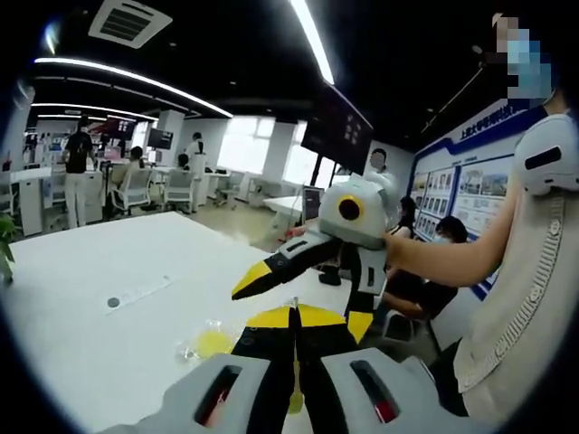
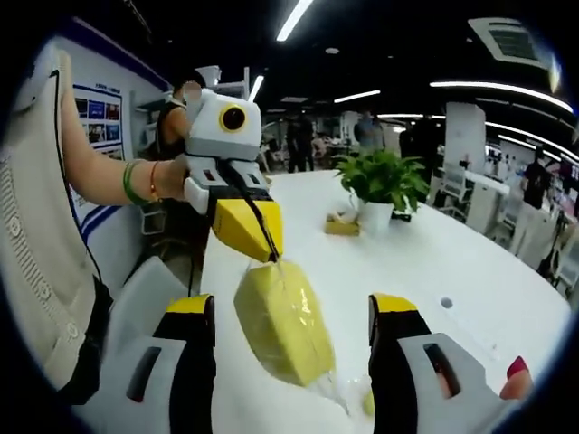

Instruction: Compare the silicone blocks by pressing each to a similar depth, holding the contact briefly, and releasing to observe deformation and rebound differences across the visible hardness samples.

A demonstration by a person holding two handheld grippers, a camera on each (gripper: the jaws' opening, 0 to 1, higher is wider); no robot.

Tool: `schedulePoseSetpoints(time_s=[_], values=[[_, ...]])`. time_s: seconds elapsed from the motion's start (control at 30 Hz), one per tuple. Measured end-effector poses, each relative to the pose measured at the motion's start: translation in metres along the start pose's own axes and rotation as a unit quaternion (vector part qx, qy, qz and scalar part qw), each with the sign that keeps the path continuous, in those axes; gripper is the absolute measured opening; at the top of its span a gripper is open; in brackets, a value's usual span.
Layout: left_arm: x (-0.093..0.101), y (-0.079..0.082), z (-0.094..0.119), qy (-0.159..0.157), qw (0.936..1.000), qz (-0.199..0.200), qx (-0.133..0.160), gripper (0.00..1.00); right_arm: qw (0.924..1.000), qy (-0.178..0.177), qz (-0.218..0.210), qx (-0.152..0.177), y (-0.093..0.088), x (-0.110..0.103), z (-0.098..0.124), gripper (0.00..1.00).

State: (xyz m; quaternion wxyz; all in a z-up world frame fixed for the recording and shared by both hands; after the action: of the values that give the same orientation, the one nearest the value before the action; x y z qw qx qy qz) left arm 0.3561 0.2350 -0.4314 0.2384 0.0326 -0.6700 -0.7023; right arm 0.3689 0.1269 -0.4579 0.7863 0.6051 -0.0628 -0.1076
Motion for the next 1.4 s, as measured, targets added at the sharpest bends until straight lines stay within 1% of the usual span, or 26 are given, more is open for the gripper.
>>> schedulePoseSetpoints(time_s=[0.13, 0.3, 0.33, 0.47, 0.5, 0.67, 0.7, 0.77, 0.87, 0.93, 1.0, 1.1, 1.3, 1.4], values=[[-0.003, -0.003, 0.001, 0.004, 1.0, 0.004, 0.001, 0.0, 0.9992, -0.015, -0.014, 0.033, 0.004, 0.0, 0.008, 0.64], [-0.005, -0.005, 0.002, 0.007, 0.9999, 0.008, 0.004, 0.0, 0.9979, -0.029, -0.024, 0.051, 0.005, -0.001, 0.016, 0.67], [-0.006, -0.005, 0.002, 0.01, 0.9999, 0.009, 0.005, 0.0, 0.9973, -0.034, -0.025, 0.061, 0.006, 0.0, 0.017, 0.67], [-0.008, -0.007, 0.003, 0.012, 0.9998, 0.015, 0.009, 0.0, 0.9952, -0.045, -0.034, 0.08, 0.008, -0.001, 0.023, 0.68], [-0.009, -0.007, 0.003, 0.014, 0.9998, 0.014, 0.01, 0.0, 0.9938, -0.05, -0.041, 0.09, 0.008, -0.001, 0.026, 0.68], [-0.015, -0.011, 0.004, 0.023, 0.9995, 0.018, 0.01, 0.0, 0.989, -0.068, -0.062, 0.115, 0.004, -0.002, 0.036, 0.71], [-0.018, -0.013, 0.005, 0.026, 0.9994, 0.02, 0.01, 0.0, 0.9866, -0.073, -0.069, 0.128, 0.004, -0.003, 0.039, 0.71], [-0.021, -0.016, 0.005, 0.03, 0.9993, 0.022, 0.009, 0.0, 0.9843, -0.079, -0.071, 0.141, 0.003, -0.004, 0.043, 0.71], [-0.026, -0.019, 0.006, 0.033, 0.999, 0.028, 0.009, 0.0, 0.9816, -0.087, -0.078, 0.151, 0.0, -0.006, 0.049, 0.74], [-0.03, -0.022, 0.006, 0.038, 0.9988, 0.031, 0.008, 0.0, 0.9789, -0.098, -0.078, 0.161, -0.001, -0.006, 0.054, 0.76], [-0.035, -0.025, 0.006, 0.042, 0.9985, 0.034, 0.008, 0.0, 0.9771, -0.111, -0.079, 0.164, -0.003, -0.007, 0.059, 0.78], [-0.042, -0.029, 0.005, 0.049, 0.998, 0.039, 0.01, 0.0, 0.9746, -0.125, -0.081, 0.168, -0.005, -0.009, 0.066, 0.78], [-0.059, -0.041, 0.002, 0.063, 0.9968, 0.048, 0.008, 0.0, 0.9669, -0.155, -0.085, 0.184, -0.009, -0.017, 0.08, 0.79], [-0.068, -0.047, -0.001, 0.069, 0.996, 0.056, 0.006, 0.0, 0.9644, -0.168, -0.092, 0.183, -0.013, -0.02, 0.085, 0.8]])
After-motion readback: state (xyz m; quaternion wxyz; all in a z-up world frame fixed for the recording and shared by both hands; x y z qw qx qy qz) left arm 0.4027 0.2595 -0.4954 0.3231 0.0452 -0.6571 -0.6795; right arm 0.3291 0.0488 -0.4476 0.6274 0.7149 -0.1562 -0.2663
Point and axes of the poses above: the point that each gripper's makers call its tool centre point, and the gripper's own axes: z roughly backward along the fingers, x roughly to its right, y roughly out of its top, the point moved 6 cm from there along z, roughly backward along the fingers, and after that the axes turned 5 degrees about x, right-handed, at the moved point
